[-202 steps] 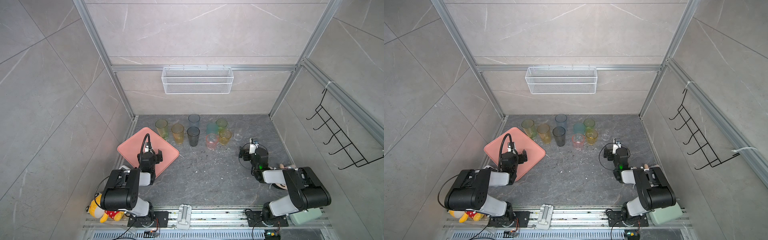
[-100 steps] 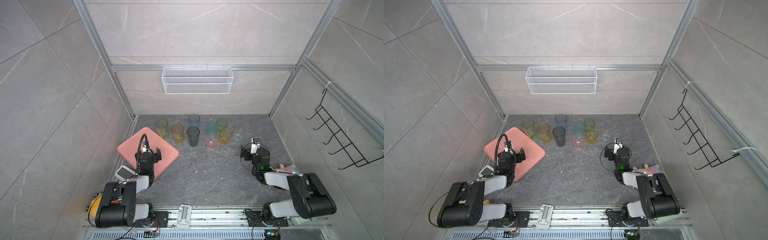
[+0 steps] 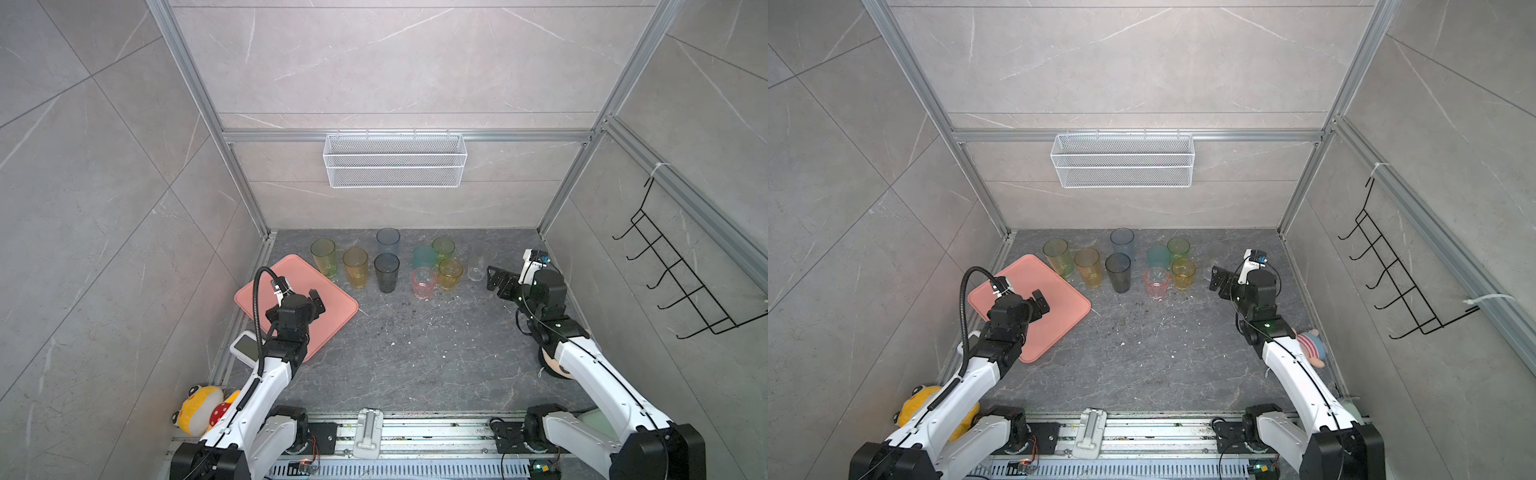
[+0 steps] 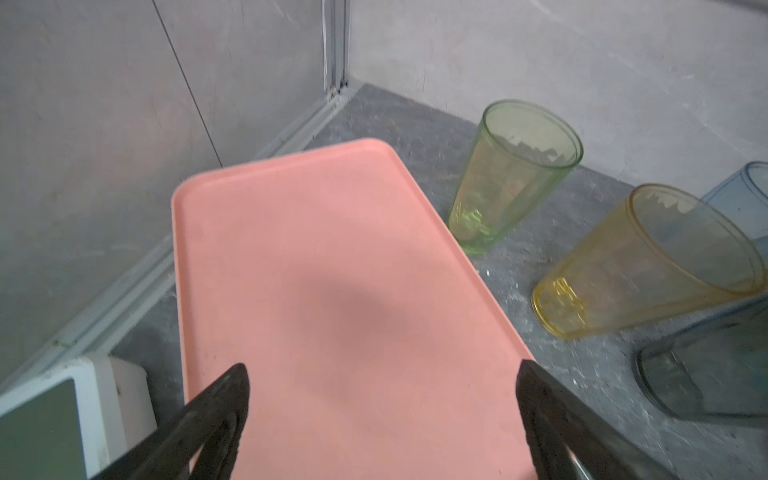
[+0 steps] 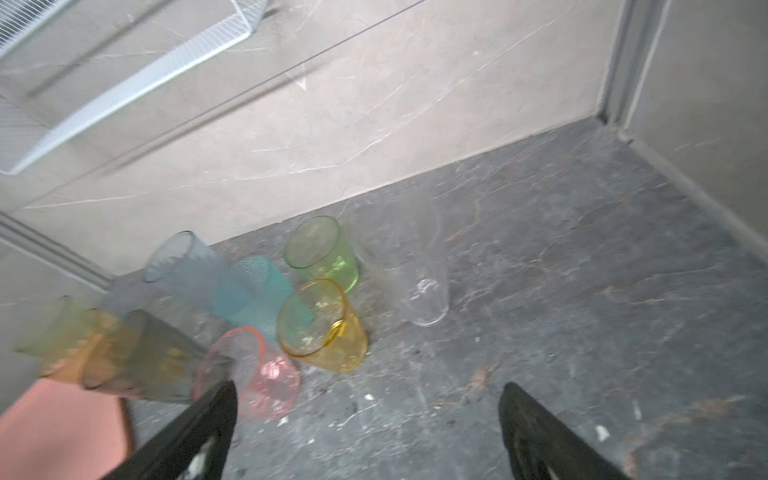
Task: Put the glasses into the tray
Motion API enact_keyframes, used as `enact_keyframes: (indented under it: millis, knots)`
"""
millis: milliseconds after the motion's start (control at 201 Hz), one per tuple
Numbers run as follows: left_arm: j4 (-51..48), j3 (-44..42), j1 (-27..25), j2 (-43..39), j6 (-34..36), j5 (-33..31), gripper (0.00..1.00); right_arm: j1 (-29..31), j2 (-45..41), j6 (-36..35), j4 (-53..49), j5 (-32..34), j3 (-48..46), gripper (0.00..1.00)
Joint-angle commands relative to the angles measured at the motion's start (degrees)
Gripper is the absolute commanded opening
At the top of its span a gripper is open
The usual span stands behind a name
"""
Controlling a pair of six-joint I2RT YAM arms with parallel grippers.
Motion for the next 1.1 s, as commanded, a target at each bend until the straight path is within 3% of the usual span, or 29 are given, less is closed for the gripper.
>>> enact_keyframes:
  millis: [0,115,349,822,1090]
  knots:
    - [-12.0,2.9,-0.4,2.1,-7.8,9.4,1.0,0.0,-1.7,6.3,-9.8,-12.4,1.3,0.99]
    - [-15.1,4.3,-1.6,5.2,-9.4,14.9,1.0,0.0,-2.9,9.0,-10.5,-19.1,0.4,0.99]
    - [-20.6,7.9,-3.9,13.0,-9.1,19.2,1.0,0.4,-7.7,10.8,-13.7,-23.5,-3.2,0.99]
    - [-23.8,11.2,-4.8,23.2,-6.2,24.8,1.0,3.9,-6.8,10.6,-14.6,-24.8,-5.5,0.99]
    - [-24.0,12.5,-8.2,27.3,-4.6,27.1,0.97,6.8,-5.1,10.6,-14.7,-22.9,-5.0,0.97]
